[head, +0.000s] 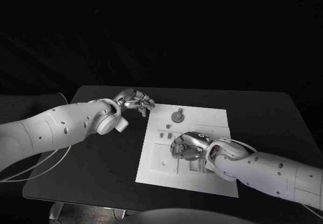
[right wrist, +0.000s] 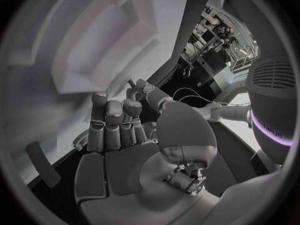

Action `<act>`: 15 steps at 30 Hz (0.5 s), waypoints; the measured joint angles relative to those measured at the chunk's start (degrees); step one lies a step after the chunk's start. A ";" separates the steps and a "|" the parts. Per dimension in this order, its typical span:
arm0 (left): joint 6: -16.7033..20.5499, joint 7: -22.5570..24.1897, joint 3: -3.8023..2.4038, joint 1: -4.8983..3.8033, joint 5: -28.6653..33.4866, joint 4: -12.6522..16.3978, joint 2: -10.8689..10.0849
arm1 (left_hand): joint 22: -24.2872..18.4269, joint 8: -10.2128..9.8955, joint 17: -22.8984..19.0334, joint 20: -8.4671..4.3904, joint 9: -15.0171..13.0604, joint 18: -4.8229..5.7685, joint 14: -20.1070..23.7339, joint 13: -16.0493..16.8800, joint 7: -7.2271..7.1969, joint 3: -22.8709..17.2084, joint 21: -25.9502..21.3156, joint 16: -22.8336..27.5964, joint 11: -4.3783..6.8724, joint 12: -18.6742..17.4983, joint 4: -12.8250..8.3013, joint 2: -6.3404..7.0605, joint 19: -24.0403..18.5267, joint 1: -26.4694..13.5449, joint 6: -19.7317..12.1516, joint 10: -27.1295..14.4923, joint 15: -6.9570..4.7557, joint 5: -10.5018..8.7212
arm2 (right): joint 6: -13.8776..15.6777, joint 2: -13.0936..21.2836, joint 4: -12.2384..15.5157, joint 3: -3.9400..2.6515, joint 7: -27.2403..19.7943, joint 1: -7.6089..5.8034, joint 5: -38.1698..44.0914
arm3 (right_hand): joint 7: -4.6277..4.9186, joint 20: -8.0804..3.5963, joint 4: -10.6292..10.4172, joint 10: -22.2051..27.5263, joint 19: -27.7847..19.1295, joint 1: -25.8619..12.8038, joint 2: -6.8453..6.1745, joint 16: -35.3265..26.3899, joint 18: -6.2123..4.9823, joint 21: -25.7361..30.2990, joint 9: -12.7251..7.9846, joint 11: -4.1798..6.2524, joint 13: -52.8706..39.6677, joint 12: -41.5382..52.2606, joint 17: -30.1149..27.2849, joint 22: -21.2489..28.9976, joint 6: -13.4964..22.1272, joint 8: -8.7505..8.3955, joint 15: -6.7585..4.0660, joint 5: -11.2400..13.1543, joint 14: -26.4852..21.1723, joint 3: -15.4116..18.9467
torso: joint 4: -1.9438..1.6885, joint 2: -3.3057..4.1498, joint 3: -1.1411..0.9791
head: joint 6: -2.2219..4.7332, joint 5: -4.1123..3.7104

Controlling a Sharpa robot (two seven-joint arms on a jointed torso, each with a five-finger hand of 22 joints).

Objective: Assemble the parts on the task board

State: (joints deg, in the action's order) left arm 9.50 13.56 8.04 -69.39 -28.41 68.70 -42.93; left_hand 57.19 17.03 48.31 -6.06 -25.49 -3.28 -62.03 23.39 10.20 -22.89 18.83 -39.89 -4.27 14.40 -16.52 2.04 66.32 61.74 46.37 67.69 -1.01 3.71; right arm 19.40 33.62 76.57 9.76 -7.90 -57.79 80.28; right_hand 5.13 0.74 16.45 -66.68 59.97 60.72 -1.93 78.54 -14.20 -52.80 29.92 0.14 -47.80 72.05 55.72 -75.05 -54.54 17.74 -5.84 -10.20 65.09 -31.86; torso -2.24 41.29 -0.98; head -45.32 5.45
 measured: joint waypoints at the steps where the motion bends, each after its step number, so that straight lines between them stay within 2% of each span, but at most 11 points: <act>1: 0.00 -0.01 0.00 0.00 0.00 0.00 0.00 | 0.00 0.00 0.00 -0.07 0.03 0.00 0.00 0.00 0.00 0.00 0.00 0.00 0.00 0.00 0.00 0.00 0.07 0.00 0.00 0.00 0.00 0.00 | -0.01 -0.01 -0.03 0.00 0.06 0.00 0.02 | 0.16 0.00 0.00 0.16 0.00 0.15 -0.15 0.00 0.00 0.00 -0.02 -0.16 0.00 -0.16 0.03 0.00 0.16 -0.25 0.00 0.00 0.00 0.00 | 0.01 0.00 -0.01 | 0.00 0.00; 7: 0.00 -0.05 0.02 0.00 0.00 0.00 -0.02 | 0.05 0.00 0.05 -0.09 0.03 0.00 0.00 0.00 -0.01 0.00 0.00 0.00 0.00 0.00 0.00 0.00 0.25 0.00 0.00 0.00 0.00 0.00 | -0.07 0.02 -0.17 0.09 0.63 0.06 0.13 | 2.19 0.51 0.20 1.68 -0.52 0.53 -1.81 0.00 0.29 0.01 -0.93 -1.28 -0.30 -0.23 0.18 0.19 2.20 -2.30 0.85 0.50 -0.85 0.20 | 0.02 0.00 -0.02 | -0.01 0.00; 10: 0.00 -0.07 0.01 0.00 0.00 0.00 -0.03 | 0.05 0.00 0.05 -0.08 0.03 0.00 0.00 -0.01 -0.01 0.00 0.00 0.00 0.01 0.00 0.00 0.00 0.25 0.00 0.01 0.00 0.00 0.00 | -0.06 0.02 -0.11 0.09 0.72 0.06 0.15 | 2.13 0.41 0.13 2.31 -0.84 0.93 -2.71 0.00 0.08 0.01 -1.44 -1.91 -0.51 -0.23 0.30 0.13 3.26 -3.31 1.26 0.88 -1.28 0.49 | 0.02 0.00 -0.03 | -0.02 -0.02; 15: 0.00 -0.12 0.00 0.00 0.00 -0.01 -0.03 | 0.05 0.00 0.08 -0.08 0.03 0.00 0.00 0.05 -0.08 0.00 0.00 0.00 0.01 0.00 0.00 0.00 0.25 0.00 0.08 0.00 0.00 0.00 | -0.03 0.09 0.02 0.08 0.77 0.06 0.16 | 2.48 0.70 0.22 3.00 -1.13 1.20 -3.43 0.00 0.05 0.02 -2.12 -2.59 -0.63 -0.23 0.37 0.11 4.63 -4.16 1.79 0.88 -1.75 0.71 | 0.02 0.00 -0.03 | -0.07 -0.07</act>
State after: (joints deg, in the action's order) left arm 9.50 13.44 8.04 -69.39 -28.41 68.69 -42.96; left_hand 57.23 17.03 48.39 -6.14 -25.47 -3.28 -62.03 23.44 10.11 -22.89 18.83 -39.89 -4.26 14.40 -16.52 2.04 66.57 61.74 46.44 67.69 -1.01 3.71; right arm 19.37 33.72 76.59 9.84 -7.13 -57.73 80.44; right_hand 7.61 1.44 16.67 -63.68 58.84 61.92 -5.36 78.54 -14.15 -52.78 27.80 -2.45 -48.43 71.83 56.09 -74.94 -49.91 13.58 -4.05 -9.32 63.34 -31.15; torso -2.22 41.29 -1.01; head -45.40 5.39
